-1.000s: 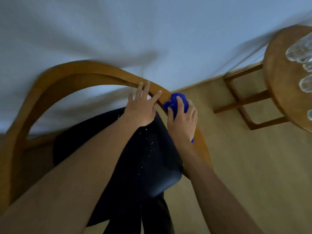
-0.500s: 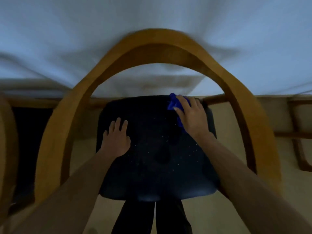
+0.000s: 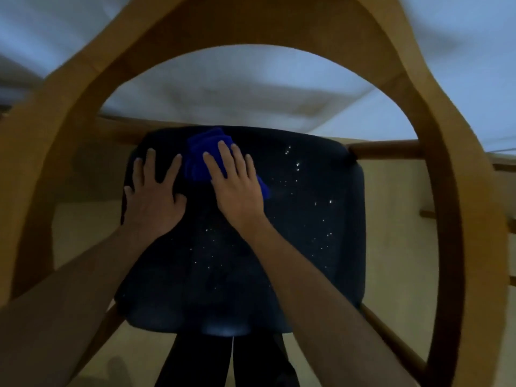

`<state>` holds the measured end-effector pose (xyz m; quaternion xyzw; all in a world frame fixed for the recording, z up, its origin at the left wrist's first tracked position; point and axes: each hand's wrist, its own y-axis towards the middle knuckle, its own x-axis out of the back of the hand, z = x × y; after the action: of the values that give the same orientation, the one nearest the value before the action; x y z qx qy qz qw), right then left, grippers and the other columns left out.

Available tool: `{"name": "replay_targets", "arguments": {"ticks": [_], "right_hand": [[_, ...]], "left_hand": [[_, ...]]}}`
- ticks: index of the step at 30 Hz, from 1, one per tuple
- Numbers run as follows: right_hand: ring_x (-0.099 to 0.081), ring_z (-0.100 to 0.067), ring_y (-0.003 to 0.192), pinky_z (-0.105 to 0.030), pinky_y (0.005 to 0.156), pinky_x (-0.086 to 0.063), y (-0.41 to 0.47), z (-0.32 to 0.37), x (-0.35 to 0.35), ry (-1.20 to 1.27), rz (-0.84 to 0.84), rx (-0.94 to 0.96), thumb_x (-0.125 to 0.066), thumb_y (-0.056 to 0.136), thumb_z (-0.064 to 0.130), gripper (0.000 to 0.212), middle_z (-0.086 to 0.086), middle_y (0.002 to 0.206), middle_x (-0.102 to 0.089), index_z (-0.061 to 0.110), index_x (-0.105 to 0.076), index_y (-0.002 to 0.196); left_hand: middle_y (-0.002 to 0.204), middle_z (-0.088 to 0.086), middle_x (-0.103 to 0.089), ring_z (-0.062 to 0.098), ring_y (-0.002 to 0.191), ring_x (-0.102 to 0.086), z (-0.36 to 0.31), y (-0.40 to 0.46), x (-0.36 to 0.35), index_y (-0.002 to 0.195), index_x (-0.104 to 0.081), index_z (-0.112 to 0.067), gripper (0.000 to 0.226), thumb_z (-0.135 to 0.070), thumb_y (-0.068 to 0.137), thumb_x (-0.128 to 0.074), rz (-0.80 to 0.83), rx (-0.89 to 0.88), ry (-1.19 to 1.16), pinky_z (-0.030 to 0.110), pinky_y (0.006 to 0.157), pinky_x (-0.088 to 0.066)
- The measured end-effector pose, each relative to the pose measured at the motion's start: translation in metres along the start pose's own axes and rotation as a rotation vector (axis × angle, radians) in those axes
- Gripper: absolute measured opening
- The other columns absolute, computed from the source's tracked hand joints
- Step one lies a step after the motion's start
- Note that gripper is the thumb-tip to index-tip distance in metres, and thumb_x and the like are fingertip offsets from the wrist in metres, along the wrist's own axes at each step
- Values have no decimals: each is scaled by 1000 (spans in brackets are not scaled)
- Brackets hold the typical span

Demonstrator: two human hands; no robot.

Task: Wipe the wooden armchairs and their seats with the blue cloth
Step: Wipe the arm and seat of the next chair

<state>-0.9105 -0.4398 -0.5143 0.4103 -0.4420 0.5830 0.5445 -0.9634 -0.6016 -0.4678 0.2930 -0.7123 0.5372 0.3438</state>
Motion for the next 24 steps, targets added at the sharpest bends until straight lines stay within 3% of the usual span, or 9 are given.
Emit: {"name": "replay_targets", "arguments": {"ticks": [3,8,11,13,16,20,23,24], "right_hand": [[-33,-41,137,-54,111,-29,-20,-58,14,18,-68,-123,-58,81,5,62,-18,150,-35,12,-43,141],[-30,-35,138,-55,110,-31,-88,-144,50,79,-106,-570,-53,93,13,55,-15,152,-29,14,-34,144],[-32,-33,136,-54,106,-34,-90,-143,58,203,-219,-933,-45,98,17,49,-14,152,-30,12,-33,145],[-33,-33,136,-53,107,-34,-68,-114,48,165,-287,-997,-48,96,13,48,-13,151,-34,12,-39,143],[-38,-32,133,-45,97,-40,-33,-29,20,150,-294,-670,-51,85,7,50,-10,146,-44,12,-51,135],[-37,-31,134,-40,98,-38,-37,84,2,223,-28,-88,-46,85,8,51,-10,148,-40,14,-50,136],[-45,-31,128,-40,90,-44,-38,39,10,111,75,198,-48,82,11,53,-9,145,-45,17,-53,134],[-48,-32,125,-40,85,-47,-39,8,14,59,72,216,-46,80,10,54,-8,143,-48,18,-55,133]], "left_hand": [[160,8,12,35,145,10,7,1,2,151,-1,-38,74,-30,95,-48,5,-17,0,63,110,-24],[160,5,14,33,145,11,6,3,8,151,1,-39,73,-30,96,-46,48,-1,20,62,107,-31],[160,5,13,32,145,11,5,3,8,151,0,-39,72,-30,96,-45,39,0,16,62,106,-31],[160,6,11,33,145,10,5,2,5,151,-2,-39,72,-30,95,-46,28,1,6,63,107,-28],[160,6,10,33,145,9,4,2,4,151,-4,-39,73,-27,94,-48,18,3,-4,63,107,-27],[160,4,6,34,144,6,15,3,18,152,-4,-37,87,-17,87,-59,83,-42,15,58,106,-33],[160,4,5,34,144,4,22,4,27,152,-5,-32,87,-11,87,-60,123,-73,20,56,105,-34],[160,4,5,33,144,4,20,3,27,152,-6,-32,86,-13,88,-59,128,-77,17,56,105,-34]]}}
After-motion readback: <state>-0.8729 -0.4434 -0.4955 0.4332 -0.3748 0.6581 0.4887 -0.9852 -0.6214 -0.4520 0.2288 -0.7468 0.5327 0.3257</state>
